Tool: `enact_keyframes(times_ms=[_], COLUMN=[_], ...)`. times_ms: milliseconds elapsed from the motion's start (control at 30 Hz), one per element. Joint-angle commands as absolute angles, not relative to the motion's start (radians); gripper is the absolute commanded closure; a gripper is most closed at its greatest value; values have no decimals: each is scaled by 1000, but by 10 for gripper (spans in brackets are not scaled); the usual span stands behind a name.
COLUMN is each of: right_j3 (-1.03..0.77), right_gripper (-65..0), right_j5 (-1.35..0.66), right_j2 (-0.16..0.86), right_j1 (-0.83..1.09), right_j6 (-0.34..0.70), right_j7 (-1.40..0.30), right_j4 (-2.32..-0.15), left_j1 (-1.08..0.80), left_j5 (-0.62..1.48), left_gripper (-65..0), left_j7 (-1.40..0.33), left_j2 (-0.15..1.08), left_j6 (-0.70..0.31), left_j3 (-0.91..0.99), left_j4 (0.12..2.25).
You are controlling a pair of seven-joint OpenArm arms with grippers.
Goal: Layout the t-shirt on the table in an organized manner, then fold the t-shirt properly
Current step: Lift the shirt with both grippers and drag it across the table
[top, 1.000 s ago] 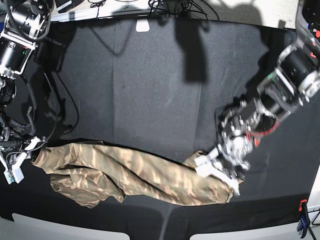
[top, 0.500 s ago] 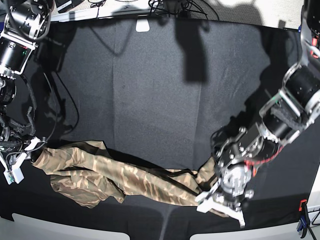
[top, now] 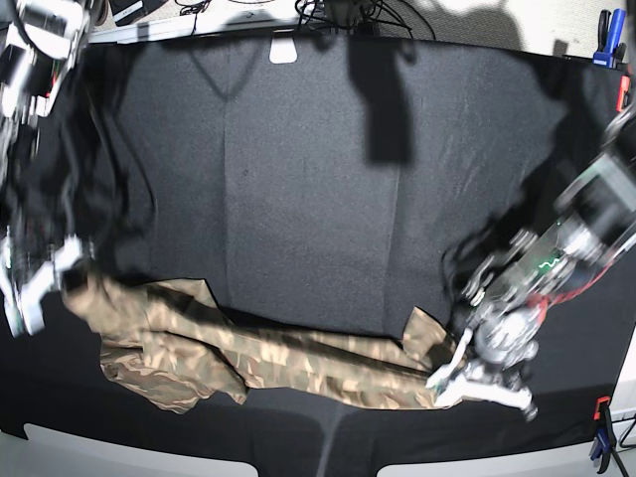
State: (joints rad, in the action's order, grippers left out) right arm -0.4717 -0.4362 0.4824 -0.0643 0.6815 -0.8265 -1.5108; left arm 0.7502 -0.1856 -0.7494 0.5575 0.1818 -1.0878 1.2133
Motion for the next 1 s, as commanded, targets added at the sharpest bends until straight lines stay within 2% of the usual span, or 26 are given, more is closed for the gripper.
enact_keyframes(times_ms=[0,167,400,567,767,967], right_j3=[-483,-487,-567,-682,-780,-805], right_gripper=[0,0,0,0,0,0], right_j5=[-449,-448,-448,-448,-450,-478], right_j2=[506,488,336,258,258,260], right_j1=[-62,57,207,302,400,464], right_j6=[681,680,681,698,698,698], right_j7=[-796,-778,-796,-806,-848,-896], right_j4=[-1539,-1643,-1826,-1848,-1860,-1906], left_j1=[753,601,411,295,163,51], left_j5=[-207,-236,-402,-522,-639,-665], left_gripper=[0,0,0,0,0,0], left_j7=[-752,-775,-837,-879,-951,-984], left_j2=[582,661,755,817,884,965], left_j6=[199,199,239,282,319,356], left_j3=[-1082,-1080,-1080,-1074,-1011,-981], left_j4=[1267,1491,1680,1726,1730,1730])
